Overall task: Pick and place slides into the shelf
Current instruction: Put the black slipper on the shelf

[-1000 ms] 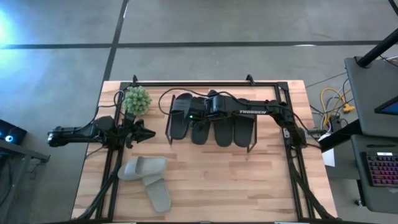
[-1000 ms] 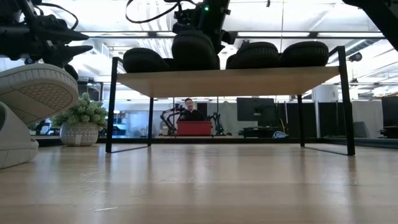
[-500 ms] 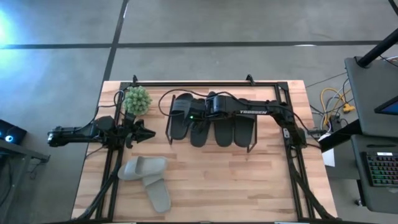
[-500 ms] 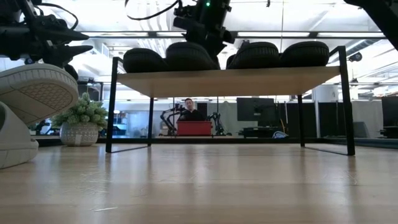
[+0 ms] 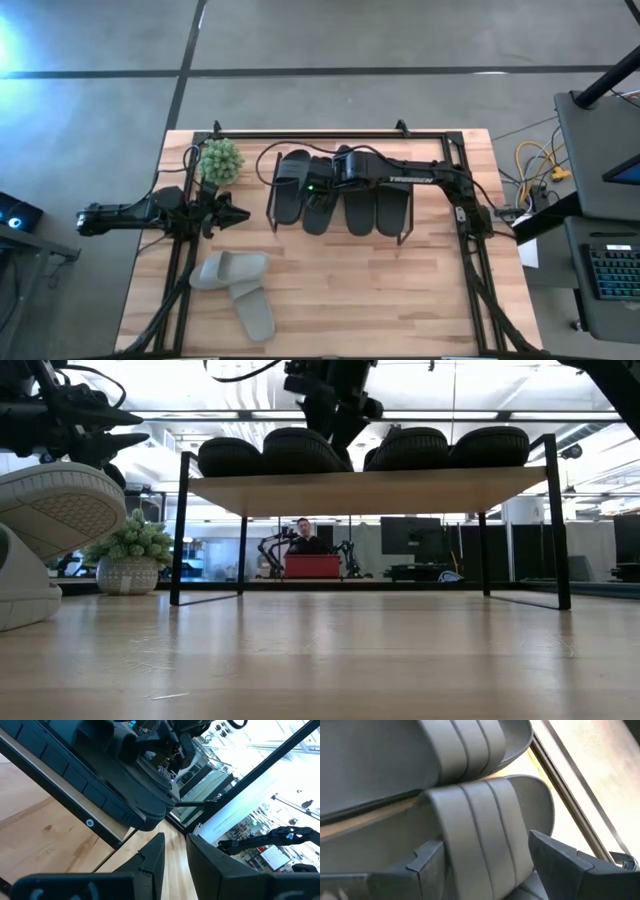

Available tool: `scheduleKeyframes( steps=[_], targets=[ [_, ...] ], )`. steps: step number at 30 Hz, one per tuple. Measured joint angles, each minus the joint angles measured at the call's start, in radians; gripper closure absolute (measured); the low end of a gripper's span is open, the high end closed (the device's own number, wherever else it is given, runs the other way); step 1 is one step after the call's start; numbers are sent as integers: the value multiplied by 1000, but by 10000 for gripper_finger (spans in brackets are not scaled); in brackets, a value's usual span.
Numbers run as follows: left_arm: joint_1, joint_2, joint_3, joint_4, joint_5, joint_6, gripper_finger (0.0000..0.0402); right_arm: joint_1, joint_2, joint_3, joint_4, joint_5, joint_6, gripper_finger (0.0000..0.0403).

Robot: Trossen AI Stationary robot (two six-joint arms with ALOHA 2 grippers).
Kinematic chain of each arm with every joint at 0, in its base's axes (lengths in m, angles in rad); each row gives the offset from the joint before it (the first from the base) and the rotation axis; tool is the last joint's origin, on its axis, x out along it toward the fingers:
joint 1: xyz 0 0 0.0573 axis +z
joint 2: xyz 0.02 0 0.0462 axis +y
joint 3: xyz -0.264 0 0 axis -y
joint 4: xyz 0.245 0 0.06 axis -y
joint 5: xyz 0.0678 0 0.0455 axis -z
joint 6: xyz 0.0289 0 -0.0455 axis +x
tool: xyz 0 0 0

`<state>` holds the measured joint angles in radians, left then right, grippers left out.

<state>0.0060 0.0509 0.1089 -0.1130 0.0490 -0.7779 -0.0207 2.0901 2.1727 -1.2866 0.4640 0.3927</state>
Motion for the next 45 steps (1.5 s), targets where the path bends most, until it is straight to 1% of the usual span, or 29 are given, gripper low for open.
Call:
scheduleKeyframes(
  steps=[4,7,11,13,17,19,23,27,30,34,37,42,45],
  targets=[
    [0,0,0,0,0,0,336,2,-16,1,-46,-46,5,146],
    [0,0,0,0,0,0,336,7,-26,1,-92,-52,22,144],
    [0,1,0,0,0,0,336,28,-70,0,-96,-67,60,147],
    [0,0,0,0,0,0,336,41,-97,1,-93,-140,86,149],
    [0,0,0,0,0,0,336,77,-129,1,-80,-326,185,160],
    [0,0,0,0,0,0,336,108,-131,1,-71,-372,219,170],
    [0,-1,0,0,0,0,336,175,-103,-6,-1,-382,203,199],
    [0,0,0,0,0,0,336,219,-47,-15,89,-392,181,242],
    [0,0,0,0,0,0,336,230,-17,-15,133,-390,195,279],
    [0,0,0,0,0,0,336,233,24,-16,156,-336,202,326],
    [0,0,0,0,0,0,336,230,42,-17,172,-325,202,356],
    [0,0,0,0,0,0,336,227,66,-18,171,-325,202,390],
    [0,0,0,0,0,0,336,221,72,-20,169,-320,201,393]
  ],
)
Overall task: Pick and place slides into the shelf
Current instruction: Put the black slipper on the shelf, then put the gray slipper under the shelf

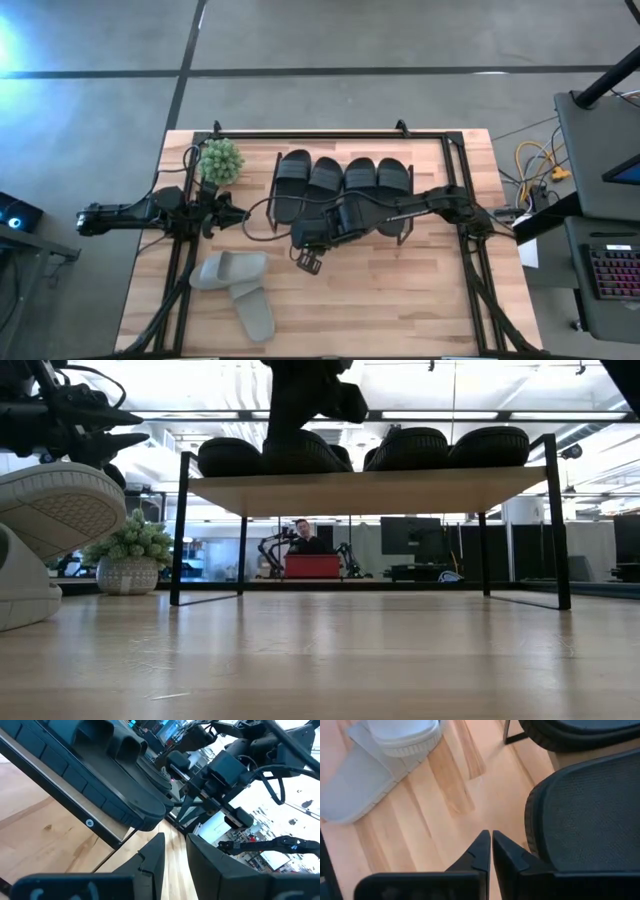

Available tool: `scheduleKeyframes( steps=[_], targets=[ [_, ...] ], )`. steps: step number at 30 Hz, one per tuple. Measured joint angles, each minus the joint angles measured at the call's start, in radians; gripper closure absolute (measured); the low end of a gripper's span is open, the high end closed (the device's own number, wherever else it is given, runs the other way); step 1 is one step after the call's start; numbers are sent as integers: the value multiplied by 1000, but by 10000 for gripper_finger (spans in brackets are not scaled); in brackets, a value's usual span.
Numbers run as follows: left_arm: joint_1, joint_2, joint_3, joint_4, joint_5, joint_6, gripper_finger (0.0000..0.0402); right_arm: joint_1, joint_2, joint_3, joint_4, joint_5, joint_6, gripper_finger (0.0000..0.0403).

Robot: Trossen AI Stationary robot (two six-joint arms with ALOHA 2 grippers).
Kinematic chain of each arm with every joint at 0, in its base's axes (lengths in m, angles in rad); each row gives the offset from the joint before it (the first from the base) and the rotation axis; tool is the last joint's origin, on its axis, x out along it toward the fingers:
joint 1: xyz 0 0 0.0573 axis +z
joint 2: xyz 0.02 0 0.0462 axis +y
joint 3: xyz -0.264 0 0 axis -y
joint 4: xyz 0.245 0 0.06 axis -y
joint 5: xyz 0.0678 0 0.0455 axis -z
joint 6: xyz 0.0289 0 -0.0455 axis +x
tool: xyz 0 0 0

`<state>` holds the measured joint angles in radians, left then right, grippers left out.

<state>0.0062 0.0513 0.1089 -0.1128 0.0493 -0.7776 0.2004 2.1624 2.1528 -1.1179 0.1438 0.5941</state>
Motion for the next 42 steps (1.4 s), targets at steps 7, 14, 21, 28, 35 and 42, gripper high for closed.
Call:
scheduleKeyframes(
  steps=[7,14,21,28,35,42],
  targets=[
    [0,1,0,0,0,0,336,-22,0,-11,-25,89,0,394],
    [0,0,0,0,0,0,336,-33,-3,-9,-74,56,-9,394],
    [0,0,0,0,0,0,336,7,-25,12,-65,-20,-27,394],
    [0,0,0,0,0,0,336,49,-59,49,-29,-17,12,394],
    [0,-1,0,0,0,0,336,73,-61,99,-54,55,116,377],
    [0,0,0,0,0,0,336,76,-62,134,-55,94,158,299]
  ],
)
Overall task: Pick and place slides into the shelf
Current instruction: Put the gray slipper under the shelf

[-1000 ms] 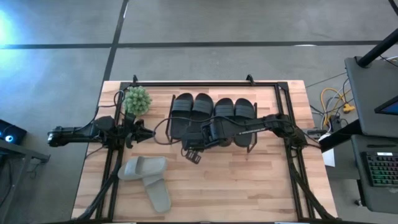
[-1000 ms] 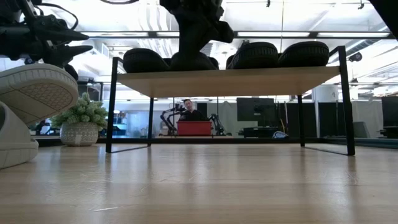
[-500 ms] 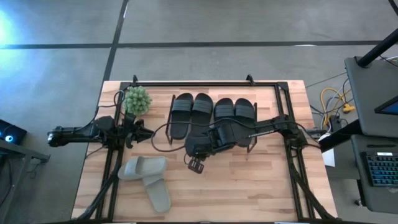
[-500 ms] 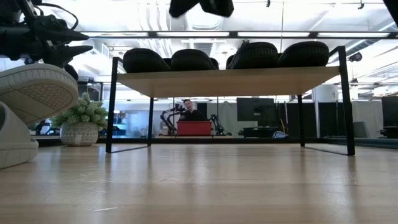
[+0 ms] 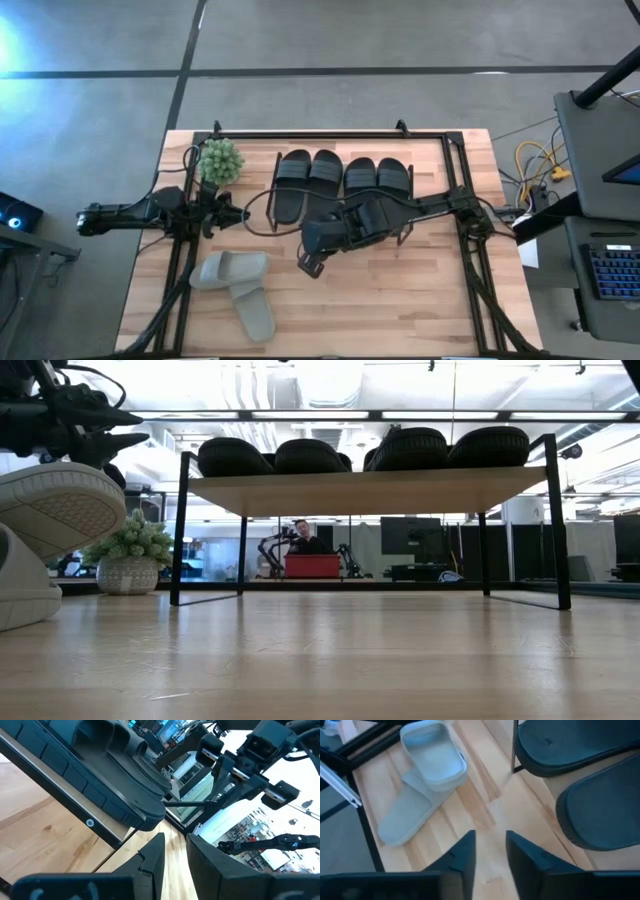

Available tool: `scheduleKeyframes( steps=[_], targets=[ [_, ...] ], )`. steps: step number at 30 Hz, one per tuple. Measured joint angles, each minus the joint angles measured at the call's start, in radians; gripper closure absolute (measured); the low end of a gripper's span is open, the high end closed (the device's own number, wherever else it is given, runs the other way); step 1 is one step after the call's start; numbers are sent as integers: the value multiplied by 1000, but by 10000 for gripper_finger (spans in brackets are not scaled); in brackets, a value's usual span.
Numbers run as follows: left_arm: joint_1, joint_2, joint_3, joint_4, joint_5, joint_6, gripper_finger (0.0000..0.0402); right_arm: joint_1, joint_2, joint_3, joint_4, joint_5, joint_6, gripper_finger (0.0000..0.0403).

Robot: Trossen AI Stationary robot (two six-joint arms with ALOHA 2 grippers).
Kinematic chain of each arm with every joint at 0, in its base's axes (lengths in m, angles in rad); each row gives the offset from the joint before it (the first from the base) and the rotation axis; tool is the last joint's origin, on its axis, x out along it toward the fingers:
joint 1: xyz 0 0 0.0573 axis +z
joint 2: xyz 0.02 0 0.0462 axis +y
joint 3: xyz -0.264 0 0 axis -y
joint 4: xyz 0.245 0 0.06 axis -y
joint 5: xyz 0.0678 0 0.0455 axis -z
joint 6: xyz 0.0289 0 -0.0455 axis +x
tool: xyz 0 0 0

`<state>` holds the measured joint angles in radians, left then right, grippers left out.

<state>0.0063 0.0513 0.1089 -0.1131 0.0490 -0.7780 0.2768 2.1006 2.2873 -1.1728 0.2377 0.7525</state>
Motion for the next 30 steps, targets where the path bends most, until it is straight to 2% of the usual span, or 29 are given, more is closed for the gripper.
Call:
scheduleKeyframes(
  steps=[5,10,30],
  targets=[
    [0,0,0,1,0,0,336,5,0,30,-1,0,18,249],
    [0,0,0,11,-18,0,336,12,0,48,-1,0,34,225],
    [0,-2,0,360,-42,-3,336,-3,0,49,-1,0,22,220]
  ],
)
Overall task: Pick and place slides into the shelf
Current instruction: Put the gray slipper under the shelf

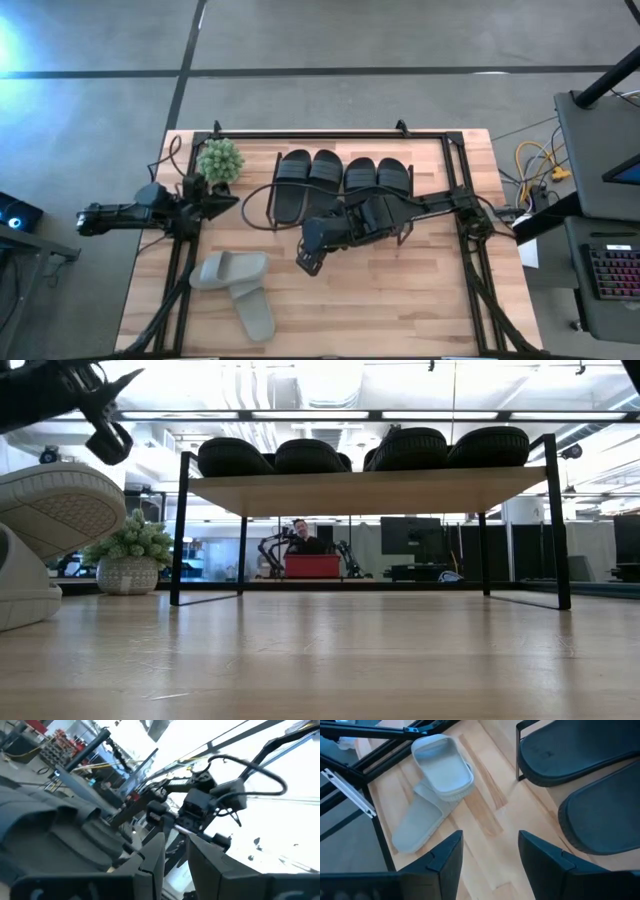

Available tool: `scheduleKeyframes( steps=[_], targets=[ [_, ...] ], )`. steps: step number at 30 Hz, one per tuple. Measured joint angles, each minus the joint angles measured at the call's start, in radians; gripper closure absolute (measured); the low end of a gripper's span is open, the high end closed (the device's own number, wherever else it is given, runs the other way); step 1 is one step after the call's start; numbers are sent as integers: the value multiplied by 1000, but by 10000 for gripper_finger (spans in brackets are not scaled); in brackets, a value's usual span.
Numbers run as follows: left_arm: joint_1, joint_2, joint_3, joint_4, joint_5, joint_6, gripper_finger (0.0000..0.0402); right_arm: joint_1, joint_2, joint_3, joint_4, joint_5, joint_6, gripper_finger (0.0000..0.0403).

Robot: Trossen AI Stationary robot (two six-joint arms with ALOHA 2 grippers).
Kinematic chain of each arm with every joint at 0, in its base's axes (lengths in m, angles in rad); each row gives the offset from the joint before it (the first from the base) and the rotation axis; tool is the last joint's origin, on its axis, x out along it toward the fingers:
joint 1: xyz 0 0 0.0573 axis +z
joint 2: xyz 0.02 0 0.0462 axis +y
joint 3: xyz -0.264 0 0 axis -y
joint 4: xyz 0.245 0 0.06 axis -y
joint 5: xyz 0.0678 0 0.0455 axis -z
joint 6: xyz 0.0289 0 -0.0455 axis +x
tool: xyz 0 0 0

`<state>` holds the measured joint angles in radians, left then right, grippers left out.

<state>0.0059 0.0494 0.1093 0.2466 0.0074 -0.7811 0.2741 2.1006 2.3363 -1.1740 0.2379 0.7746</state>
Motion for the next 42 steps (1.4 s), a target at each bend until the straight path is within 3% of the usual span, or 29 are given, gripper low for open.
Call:
scheduleKeyframes(
  steps=[8,12,18,25,31,33,36,42],
  targets=[
    [0,7,0,88,27,-173,336,0,0,0,0,0,10,220],
    [0,7,0,87,116,-182,336,0,0,0,0,-1,25,220],
    [0,12,5,86,116,-236,336,7,0,0,3,-65,57,220],
    [0,12,21,86,115,-231,336,62,-78,16,15,17,42,220],
    [0,11,16,81,117,-233,336,81,-129,14,40,18,221,220],
    [0,12,16,82,118,-233,336,91,-145,14,85,6,176,220],
    [0,13,16,81,118,-232,336,115,-166,16,206,0,-18,220],
    [0,14,15,75,122,-203,336,123,-181,14,306,-4,-156,220]
  ],
)
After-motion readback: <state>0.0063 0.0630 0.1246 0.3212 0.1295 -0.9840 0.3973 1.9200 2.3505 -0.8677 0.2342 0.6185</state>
